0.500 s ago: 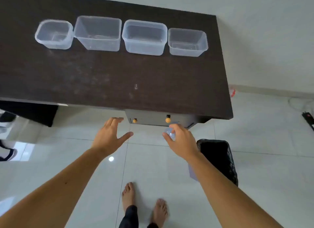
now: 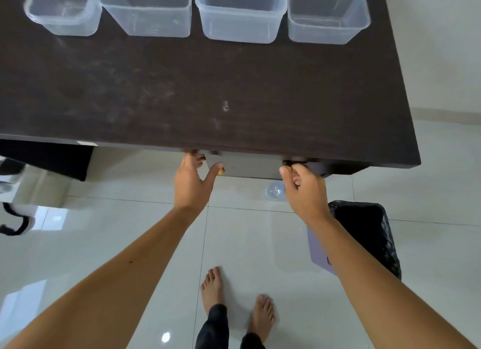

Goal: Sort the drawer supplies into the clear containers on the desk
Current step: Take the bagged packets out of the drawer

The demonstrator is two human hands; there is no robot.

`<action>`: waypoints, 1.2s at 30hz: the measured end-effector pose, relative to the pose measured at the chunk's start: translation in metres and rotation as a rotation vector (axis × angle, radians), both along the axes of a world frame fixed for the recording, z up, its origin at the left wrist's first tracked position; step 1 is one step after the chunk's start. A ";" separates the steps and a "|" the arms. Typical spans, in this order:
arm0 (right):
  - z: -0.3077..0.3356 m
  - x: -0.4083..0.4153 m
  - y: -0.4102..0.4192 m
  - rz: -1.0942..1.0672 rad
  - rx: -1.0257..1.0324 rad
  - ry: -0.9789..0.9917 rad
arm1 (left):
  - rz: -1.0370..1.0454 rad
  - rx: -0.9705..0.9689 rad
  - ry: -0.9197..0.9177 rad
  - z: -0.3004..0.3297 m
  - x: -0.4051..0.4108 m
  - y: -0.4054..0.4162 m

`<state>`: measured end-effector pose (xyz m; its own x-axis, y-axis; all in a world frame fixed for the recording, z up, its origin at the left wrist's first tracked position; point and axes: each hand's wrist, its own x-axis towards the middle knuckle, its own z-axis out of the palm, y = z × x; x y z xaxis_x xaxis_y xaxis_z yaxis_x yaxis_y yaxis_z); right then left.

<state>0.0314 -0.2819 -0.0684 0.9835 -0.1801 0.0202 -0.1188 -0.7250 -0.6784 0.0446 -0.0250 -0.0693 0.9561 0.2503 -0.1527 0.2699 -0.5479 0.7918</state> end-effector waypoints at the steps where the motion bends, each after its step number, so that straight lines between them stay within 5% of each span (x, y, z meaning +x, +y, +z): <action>1: -0.003 0.000 -0.002 0.002 0.009 -0.031 | 0.011 -0.003 -0.009 0.000 0.001 -0.001; 12: -0.011 -0.013 -0.006 0.025 0.029 -0.123 | -0.005 0.059 -0.102 0.002 -0.002 0.003; 36: -0.008 -0.176 -0.008 0.032 0.070 -0.038 | -0.022 0.089 0.001 0.000 -0.163 0.005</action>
